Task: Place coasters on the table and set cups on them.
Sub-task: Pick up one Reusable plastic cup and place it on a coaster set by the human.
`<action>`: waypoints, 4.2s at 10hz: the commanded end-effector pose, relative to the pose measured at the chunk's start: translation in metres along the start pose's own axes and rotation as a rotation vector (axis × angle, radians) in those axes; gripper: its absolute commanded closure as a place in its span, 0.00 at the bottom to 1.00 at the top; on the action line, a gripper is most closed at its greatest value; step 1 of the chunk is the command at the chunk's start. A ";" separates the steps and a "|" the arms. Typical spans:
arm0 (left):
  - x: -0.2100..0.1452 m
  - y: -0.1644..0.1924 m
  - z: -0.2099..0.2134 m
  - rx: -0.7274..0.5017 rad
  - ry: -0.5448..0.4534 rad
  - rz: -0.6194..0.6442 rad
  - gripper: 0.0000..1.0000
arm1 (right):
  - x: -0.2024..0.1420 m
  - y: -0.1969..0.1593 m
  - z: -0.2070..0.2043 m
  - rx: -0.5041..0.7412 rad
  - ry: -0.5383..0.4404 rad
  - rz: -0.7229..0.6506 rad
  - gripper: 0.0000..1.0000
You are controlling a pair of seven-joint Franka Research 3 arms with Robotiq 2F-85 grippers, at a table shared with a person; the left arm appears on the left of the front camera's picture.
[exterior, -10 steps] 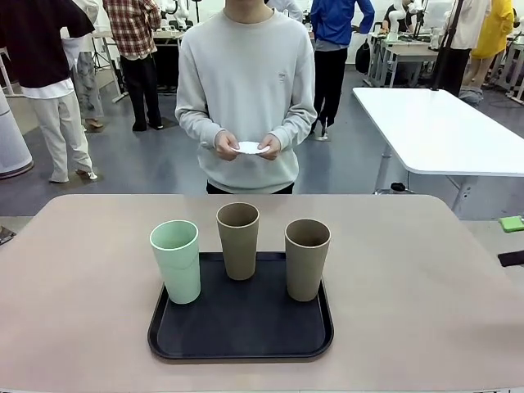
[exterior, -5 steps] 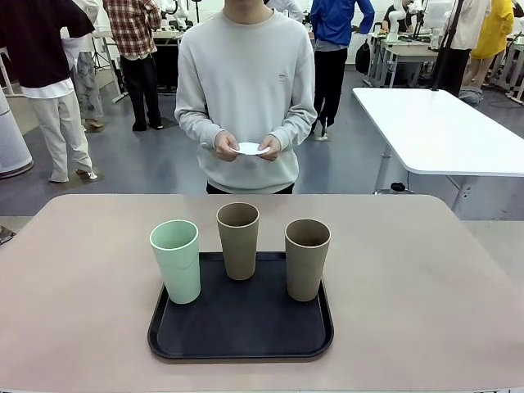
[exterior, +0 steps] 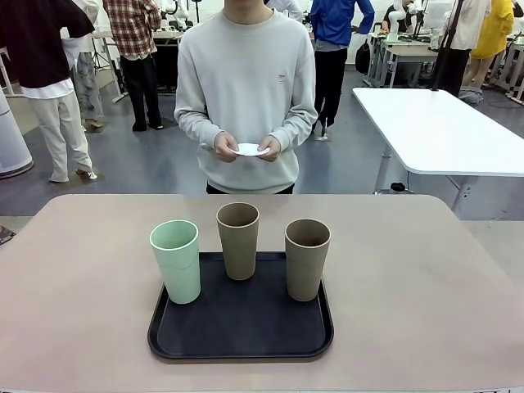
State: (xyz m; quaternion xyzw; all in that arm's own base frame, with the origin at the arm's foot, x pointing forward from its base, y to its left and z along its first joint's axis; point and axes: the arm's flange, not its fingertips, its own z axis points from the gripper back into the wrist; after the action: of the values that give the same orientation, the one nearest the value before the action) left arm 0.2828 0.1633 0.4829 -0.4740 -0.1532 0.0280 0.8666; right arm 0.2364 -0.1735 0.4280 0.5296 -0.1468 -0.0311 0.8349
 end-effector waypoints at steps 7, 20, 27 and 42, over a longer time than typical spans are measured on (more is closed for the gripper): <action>0.002 0.000 0.002 -0.017 -0.003 -0.010 0.00 | 0.003 0.000 0.000 -0.006 -0.011 0.001 0.00; 0.002 0.000 0.002 -0.017 -0.003 -0.010 0.00 | 0.003 0.000 0.000 -0.006 -0.011 0.001 0.00; 0.002 0.000 0.002 -0.017 -0.003 -0.010 0.00 | 0.003 0.000 0.000 -0.006 -0.011 0.001 0.00; 0.002 0.000 0.002 -0.017 -0.003 -0.010 0.00 | 0.003 0.000 0.000 -0.006 -0.011 0.001 0.00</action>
State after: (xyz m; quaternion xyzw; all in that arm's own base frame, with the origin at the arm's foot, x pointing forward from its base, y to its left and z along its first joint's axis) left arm 0.2832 0.1635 0.4831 -0.4748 -0.1532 0.0282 0.8662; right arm 0.2366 -0.1731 0.4285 0.5266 -0.1460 -0.0318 0.8369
